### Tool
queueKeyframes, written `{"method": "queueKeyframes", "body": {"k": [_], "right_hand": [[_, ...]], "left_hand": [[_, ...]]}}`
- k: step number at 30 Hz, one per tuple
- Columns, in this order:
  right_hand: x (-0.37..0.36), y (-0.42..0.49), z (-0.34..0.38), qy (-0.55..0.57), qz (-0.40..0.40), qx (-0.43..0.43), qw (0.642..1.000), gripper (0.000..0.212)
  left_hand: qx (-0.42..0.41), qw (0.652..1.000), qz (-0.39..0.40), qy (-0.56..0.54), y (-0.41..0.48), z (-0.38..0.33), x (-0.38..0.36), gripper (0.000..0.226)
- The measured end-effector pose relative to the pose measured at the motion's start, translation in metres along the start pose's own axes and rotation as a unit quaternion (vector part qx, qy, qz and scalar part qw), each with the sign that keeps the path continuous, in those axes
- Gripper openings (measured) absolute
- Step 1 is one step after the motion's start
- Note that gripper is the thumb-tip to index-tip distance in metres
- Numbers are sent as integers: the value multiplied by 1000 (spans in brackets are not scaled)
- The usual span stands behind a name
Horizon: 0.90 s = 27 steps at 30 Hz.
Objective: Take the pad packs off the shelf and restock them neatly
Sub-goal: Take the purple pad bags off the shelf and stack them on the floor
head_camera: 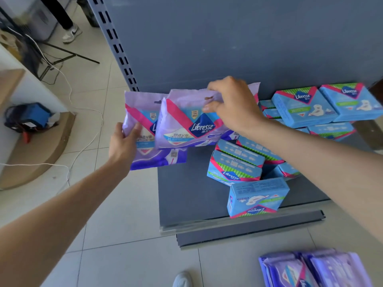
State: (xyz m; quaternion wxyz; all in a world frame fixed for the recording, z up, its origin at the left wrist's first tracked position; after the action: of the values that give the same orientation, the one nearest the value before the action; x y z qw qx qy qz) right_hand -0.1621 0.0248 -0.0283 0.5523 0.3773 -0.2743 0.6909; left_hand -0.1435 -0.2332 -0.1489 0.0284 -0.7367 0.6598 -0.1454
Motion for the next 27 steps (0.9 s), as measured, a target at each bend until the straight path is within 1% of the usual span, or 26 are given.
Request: {"method": "queueKeyframes", "body": {"k": [1,3,4,5,6,7,9,10,11,12,14,15,16,17,19,21,22,24,25,26,27], "right_hand": [[-1,4,9,7,7,12,1000,34],[-2,10,32,12,23,45,999,22],[-3,12,46,9,31,61,998,24],[-6,13,60,3,41,78,996,31],[-10,13,74,-3,53,92,994,37],[-15,12,86,-4,63,107,992,39],[-21,9,103,1,83,121,989,35],[-22,8,107,5,89,124,988,34],[-22,6,110,10,92,127,988,34],[-20,3,111,17,93,127,987,35],[-16,-3,113,20,99,127,987,36],[-14,-6,111,12,100,127,987,36],[-13,-9,108,5,101,121,987,35],[-10,-13,102,3,104,109,989,33],[-2,-23,87,15,111,72,991,27],[14,-38,70,29,97,30,994,25],[28,-49,60,42,79,7,996,28],[60,-82,31,89,17,-45,995,44],[76,-107,13,127,-22,-84,988,53],[90,-140,-5,187,-61,-125,972,59],[97,-176,-27,268,-92,-163,945,63]], "left_hand": [[-14,1000,9,2,-8,-7,6,19],[-44,998,33,29,-26,-24,16,20],[-56,997,49,27,-36,-32,19,18],[-65,995,70,-4,-44,-40,20,14],[-64,991,103,-48,-52,-47,19,15],[-53,986,129,-92,-58,-52,18,25],[-11,976,154,-156,-73,-63,15,54],[5,971,157,-180,-80,-68,14,50],[27,965,169,-198,-88,-73,10,36],[38,959,196,-203,-95,-77,3,42],[49,942,265,-199,-113,-88,-18,60],[42,936,290,-193,-122,-95,-27,62],[25,931,312,-185,-128,-99,-34,58],[12,931,324,-167,-133,-102,-40,54],[15,943,311,-119,-134,-95,-50,58],[16,949,299,-96,-137,-93,-63,55],[16,950,298,-92,-142,-95,-74,52],[15,944,311,-109,-155,-101,-98,45],[13,938,324,-121,-165,-104,-112,42],[13,931,338,-137,-175,-108,-127,40],[12,921,356,-157,-187,-112,-144,39]]}}
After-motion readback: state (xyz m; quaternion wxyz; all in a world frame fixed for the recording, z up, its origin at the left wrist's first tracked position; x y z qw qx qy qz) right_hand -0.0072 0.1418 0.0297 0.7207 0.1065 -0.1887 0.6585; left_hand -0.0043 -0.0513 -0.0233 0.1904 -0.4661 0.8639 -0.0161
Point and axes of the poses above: each hand's wrist, its own y-axis towards the middle knuckle, its own x-axis out of the back of the hand, z = x × y, the point moved 10 cm from there along y, towards the middle knuckle, and after that the axes turned 11 degrees about z, right-handed, at the moved point
